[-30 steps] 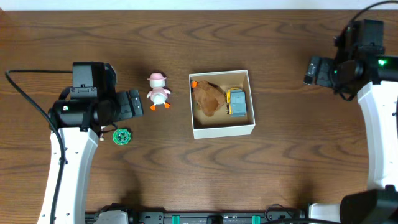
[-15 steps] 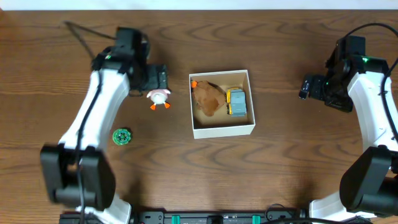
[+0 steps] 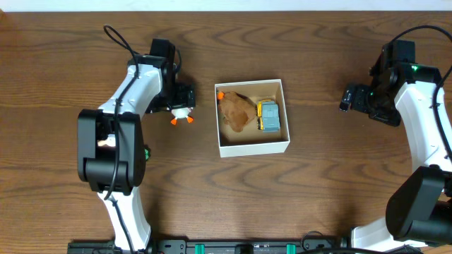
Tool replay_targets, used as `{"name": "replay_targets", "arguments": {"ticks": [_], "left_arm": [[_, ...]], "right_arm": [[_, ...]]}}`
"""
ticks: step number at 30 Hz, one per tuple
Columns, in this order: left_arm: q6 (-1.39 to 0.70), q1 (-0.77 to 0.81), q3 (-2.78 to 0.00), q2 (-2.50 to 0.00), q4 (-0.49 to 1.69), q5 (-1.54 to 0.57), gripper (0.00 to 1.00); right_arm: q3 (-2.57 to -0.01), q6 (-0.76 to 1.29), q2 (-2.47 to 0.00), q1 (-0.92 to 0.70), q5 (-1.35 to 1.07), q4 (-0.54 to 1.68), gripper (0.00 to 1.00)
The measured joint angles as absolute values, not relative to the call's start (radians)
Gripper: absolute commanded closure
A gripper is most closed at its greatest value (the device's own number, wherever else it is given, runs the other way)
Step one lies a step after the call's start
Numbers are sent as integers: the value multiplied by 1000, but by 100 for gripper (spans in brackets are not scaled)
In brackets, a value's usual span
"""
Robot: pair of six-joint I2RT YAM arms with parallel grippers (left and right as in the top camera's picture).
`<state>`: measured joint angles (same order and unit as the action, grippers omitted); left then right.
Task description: Pack container
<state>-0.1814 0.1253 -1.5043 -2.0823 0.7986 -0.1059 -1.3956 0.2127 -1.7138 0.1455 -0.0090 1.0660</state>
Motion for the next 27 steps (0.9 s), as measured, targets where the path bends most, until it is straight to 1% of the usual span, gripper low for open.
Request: {"name": "replay_targets", "arguments": {"ticks": [2,3,5,7,8,12,13,14,15,23,27], "left_arm": [[-183,126,-1504,-2089,801,-106,1],[-183,126,-1504,-2089,802,-106,6],[-189,126,-1504,-2089,803,-107,29],[-192,126,-1504,-2089,806,-112,46],[-190,126,-1504,-2089,808,-116,52],[-191,126,-1505,-2089,825,-121,69],[-191,126,-1505,-2089,830,-122,79],[-190,126,-1505,-2089,834,-122,91],[-194,126,-1505,-2089,836,-123,94],[-191,126,-1510,-2069,868,-121,94],[-166,141,-1510,-1974,897,-113,94]], "right_arm": [[-1396,212,-1714,146,-9,1066,1],[-1396,213,-1714,146,-9,1065,1],[-1396,212,-1714,146,-9,1065,1],[-1396,213,-1714,146,-9,1066,1],[-1396,212,-1714,146,-9,1066,1],[-1396,213,-1714,146,-9,1065,1],[-1396,213,-1714,146,-9,1066,1],[-1396,213,-1714,146,-9,1065,1],[-1396,212,-1714,146,-9,1065,1],[-1396,212,-1714,146,-9,1063,1],[-1396,212,-1714,146,-9,1059,1]]}}
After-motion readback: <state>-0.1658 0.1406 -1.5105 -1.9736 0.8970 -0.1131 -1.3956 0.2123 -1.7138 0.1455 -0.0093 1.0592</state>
